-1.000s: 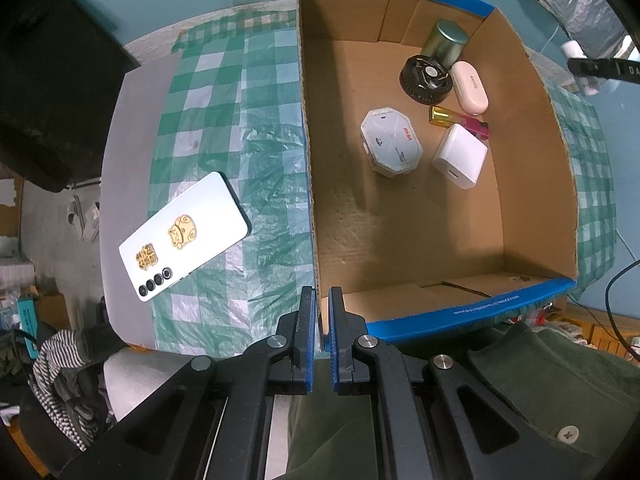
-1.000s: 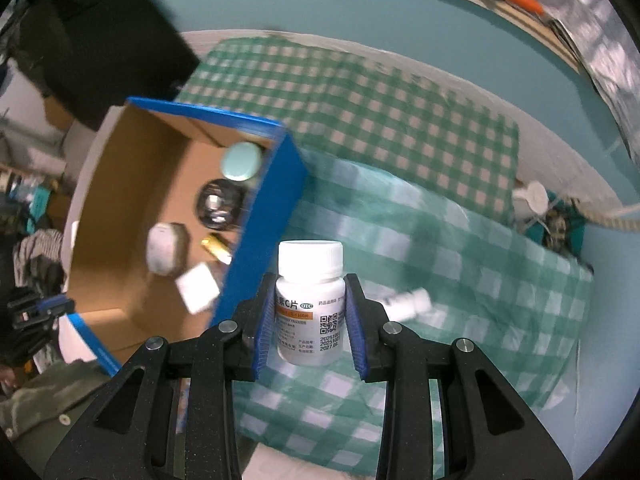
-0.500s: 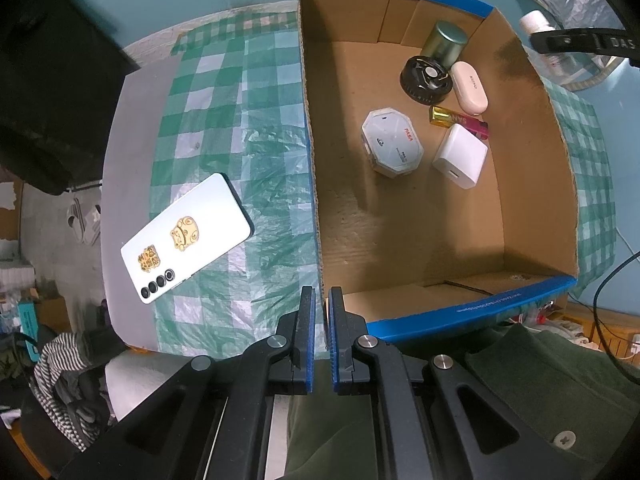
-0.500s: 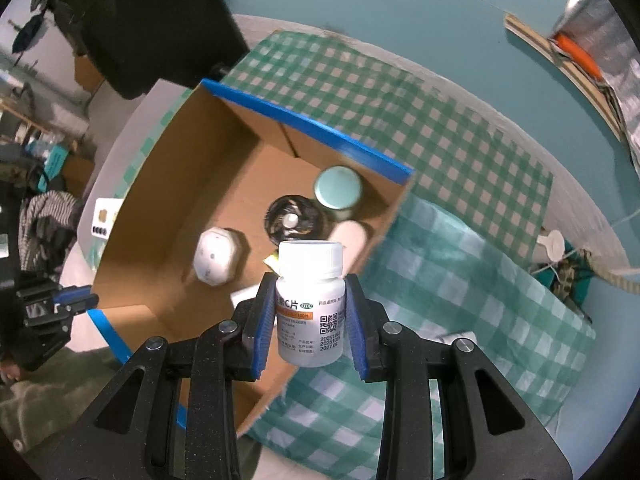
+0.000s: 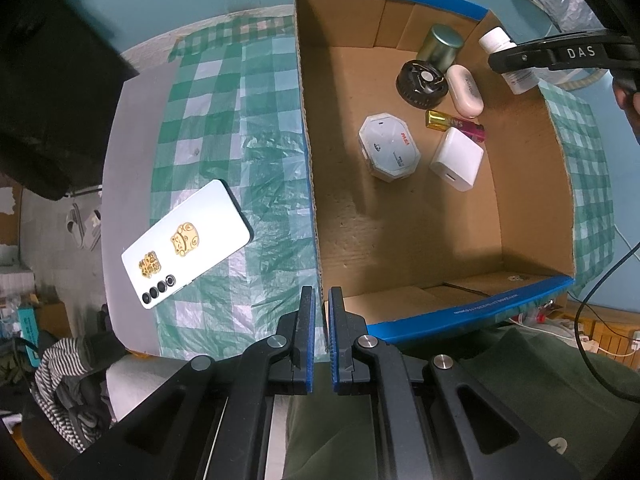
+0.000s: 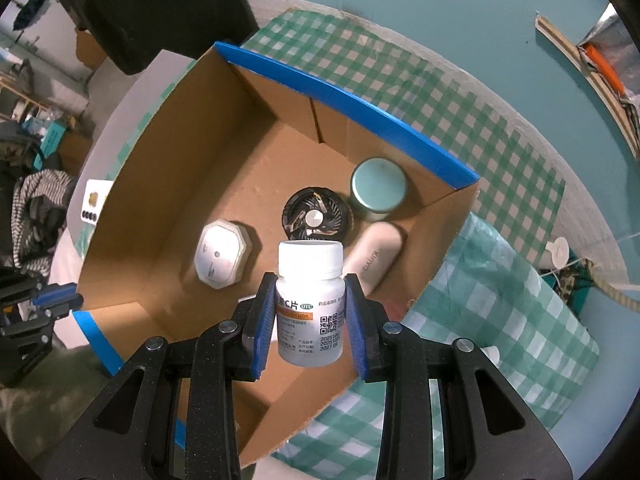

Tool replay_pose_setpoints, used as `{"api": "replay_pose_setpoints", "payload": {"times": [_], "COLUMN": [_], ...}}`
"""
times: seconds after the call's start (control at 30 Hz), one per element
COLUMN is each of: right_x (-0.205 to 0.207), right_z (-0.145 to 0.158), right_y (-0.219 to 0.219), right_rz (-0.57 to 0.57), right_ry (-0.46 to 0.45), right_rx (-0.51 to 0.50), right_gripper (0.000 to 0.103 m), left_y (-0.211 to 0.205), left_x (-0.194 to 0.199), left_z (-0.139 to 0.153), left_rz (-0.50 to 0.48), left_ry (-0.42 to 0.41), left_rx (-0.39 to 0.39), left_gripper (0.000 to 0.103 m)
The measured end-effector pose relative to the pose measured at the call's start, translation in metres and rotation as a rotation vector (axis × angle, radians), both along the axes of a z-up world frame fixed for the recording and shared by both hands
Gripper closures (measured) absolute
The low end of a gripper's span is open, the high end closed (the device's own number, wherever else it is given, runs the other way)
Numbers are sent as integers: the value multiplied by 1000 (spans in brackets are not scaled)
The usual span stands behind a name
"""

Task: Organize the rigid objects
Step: 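Lower the pill bottle into the box and open the right gripper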

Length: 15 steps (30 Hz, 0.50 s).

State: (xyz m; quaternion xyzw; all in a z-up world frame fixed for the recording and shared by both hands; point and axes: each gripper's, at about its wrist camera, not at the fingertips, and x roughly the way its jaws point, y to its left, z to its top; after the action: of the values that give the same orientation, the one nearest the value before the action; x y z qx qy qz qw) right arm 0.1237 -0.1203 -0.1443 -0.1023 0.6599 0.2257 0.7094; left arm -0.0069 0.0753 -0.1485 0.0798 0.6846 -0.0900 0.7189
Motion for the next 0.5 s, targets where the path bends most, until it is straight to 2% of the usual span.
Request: {"api": "replay_pose_setpoints", "payload": {"times": [0.37, 0.5], "right_x": [-1, -2], "right_z": [7, 15], "right_y": [1, -1], "right_rz": [9, -4], "right_ry": [-21, -31], "right_rx": [-13, -4], "right_gripper": [71, 62], "left_y": [-2, -2], "left_x": [3, 3], "left_z": [0, -1], "left_rz": [-6, -2], "left_ry": [3, 4], "left_rx": [-2, -4], "left_gripper": [97, 97]}}
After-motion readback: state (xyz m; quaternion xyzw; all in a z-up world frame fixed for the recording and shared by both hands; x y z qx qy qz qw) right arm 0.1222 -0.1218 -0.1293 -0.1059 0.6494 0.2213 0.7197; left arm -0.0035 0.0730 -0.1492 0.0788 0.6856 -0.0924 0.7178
